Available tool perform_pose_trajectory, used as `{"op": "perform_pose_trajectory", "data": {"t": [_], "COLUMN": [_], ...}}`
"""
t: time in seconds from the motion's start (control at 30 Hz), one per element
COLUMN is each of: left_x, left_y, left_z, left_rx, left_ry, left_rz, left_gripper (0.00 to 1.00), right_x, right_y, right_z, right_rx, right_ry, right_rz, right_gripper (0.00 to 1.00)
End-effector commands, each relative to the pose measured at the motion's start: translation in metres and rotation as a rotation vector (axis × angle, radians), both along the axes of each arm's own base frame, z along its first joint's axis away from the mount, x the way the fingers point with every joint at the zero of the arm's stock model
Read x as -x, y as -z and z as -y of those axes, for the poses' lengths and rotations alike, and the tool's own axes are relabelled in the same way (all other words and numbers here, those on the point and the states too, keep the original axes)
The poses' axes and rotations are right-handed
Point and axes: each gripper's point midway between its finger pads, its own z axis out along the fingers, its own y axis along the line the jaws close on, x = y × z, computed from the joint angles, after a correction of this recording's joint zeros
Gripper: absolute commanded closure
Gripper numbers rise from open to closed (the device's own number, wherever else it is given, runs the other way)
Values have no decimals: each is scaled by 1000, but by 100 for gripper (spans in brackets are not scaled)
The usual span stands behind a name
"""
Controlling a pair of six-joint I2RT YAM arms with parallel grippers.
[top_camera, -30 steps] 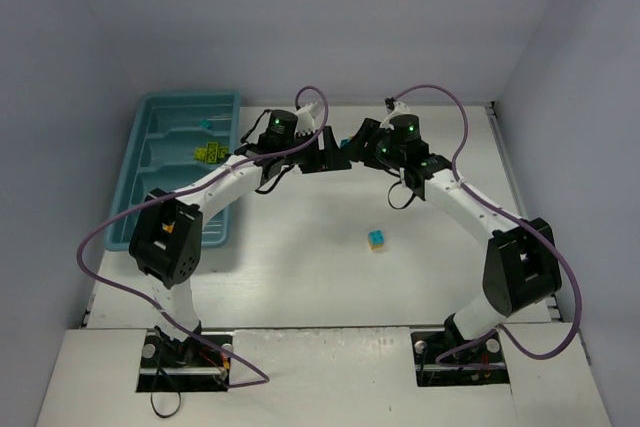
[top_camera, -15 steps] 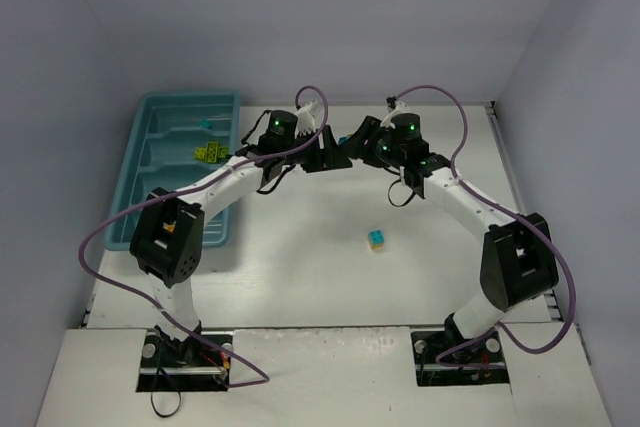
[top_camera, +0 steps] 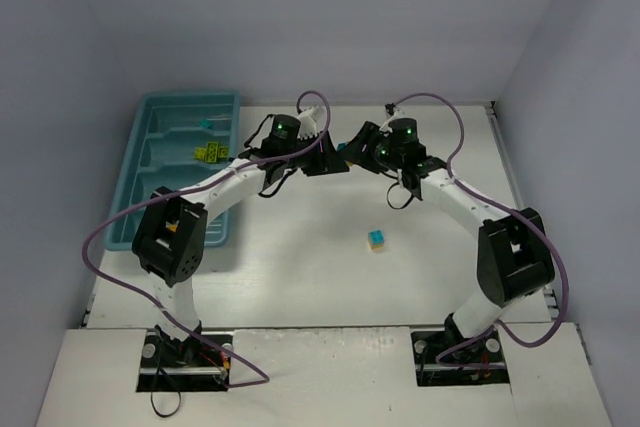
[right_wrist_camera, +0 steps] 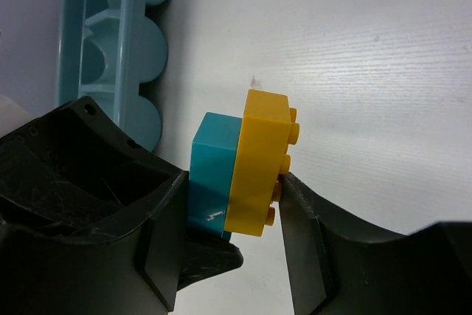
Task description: Sort the legos into containers by color
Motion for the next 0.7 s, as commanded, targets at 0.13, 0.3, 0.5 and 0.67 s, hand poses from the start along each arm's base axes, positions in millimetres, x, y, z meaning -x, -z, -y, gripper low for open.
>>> {"op": "perform_pose_trajectory", "data": {"t": [0.13, 0.3, 0.5, 0.67], "left_x": [-21, -16, -3, -5], "left_y": [-64, -59, -48, -45], "left_z": [10, 9, 5, -7], "left_rx": [110, 106, 108, 116], "left_ry": [-24, -11, 19, 20], "left_rz": [216, 207, 190, 179], "left_gripper": [78, 87, 89, 89], "right_x": [35, 32, 23, 12], "right_y": [21, 21, 14, -6], "right_z": [-23, -22, -17, -15], "right_rx": [-36, -30, -24, -22], "right_ry": [-133, -127, -128, -154], "right_rz": [-113, -107, -75, -8], "right_gripper": [97, 72, 37, 27]}}
